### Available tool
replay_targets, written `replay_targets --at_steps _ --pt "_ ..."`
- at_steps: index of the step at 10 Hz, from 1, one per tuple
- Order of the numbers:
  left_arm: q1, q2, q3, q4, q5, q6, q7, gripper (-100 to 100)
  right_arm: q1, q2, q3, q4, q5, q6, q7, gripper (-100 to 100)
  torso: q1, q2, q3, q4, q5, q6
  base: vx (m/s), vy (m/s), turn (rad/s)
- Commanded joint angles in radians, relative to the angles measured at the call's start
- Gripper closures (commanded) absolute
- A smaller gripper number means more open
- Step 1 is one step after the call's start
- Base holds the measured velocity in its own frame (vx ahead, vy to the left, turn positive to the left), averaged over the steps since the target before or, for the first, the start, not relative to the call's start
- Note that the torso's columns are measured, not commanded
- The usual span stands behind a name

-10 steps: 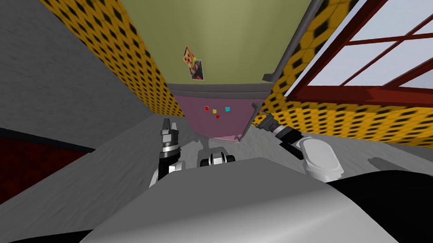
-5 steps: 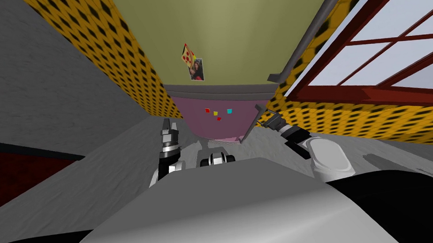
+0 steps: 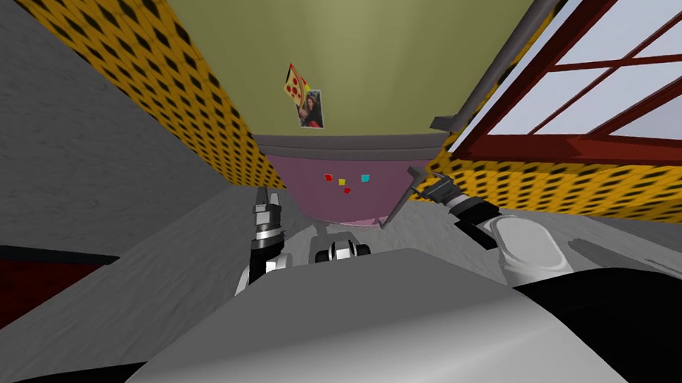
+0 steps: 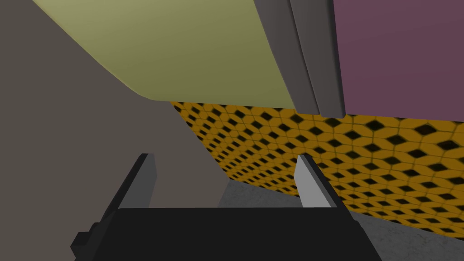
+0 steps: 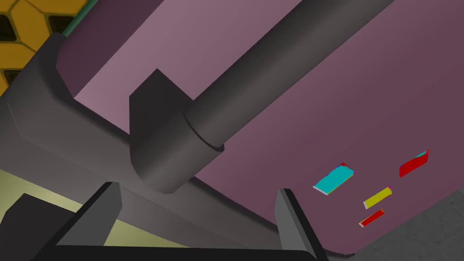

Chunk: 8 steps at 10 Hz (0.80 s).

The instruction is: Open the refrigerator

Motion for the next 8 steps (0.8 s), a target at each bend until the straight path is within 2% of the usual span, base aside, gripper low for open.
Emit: replay_targets --at_steps 1,3,4,6,7,8 --pt "0.0 0.0 0.0 0.0 0.0 0.0 0.0 0 0.008 -0.023 -0.022 0.025 -0.014 0.033 -0.05 -100 0.001 0.0 0.0 0.0 0.0 0.0 0.084 0.065 -0.062" --pt "0.0 0.0 0.0 0.0 0.0 0.0 0.0 0 0.007 -0.019 -0.018 0.019 -0.01 0.027 -0.043 -100 0.0 0.001 0.001 0.0 0.0 0.0 0.023 0.019 -0.005" --pt "0.0 0.0 0.0 0.0 0.0 0.0 0.0 0 0.007 -0.019 -0.017 0.019 -0.01 0.027 -0.042 100 -0.001 0.002 0.001 0.001 0.0 0.0 0.006 0.0 -0.01" --pt "0.0 0.0 0.0 0.0 0.0 0.0 0.0 0 0.028 -0.004 -0.044 0.006 0.005 0.038 -0.06 100 0.005 0.0 0.001 -0.004 -0.004 0.0 -0.096 0.188 -0.163" --pt "0.0 0.0 0.0 0.0 0.0 0.0 0.0 0 0.028 -0.004 -0.044 0.006 0.005 0.038 -0.06 100 0.005 0.001 0.002 -0.004 -0.003 0.002 -0.105 0.235 -0.135" --pt "0.0 0.0 0.0 0.0 0.0 0.0 0.0 0 0.04 0.004 -0.056 -0.001 0.012 0.042 -0.069 100 0.001 -0.003 -0.001 -0.003 -0.002 -0.002 -0.109 0.264 -0.126"
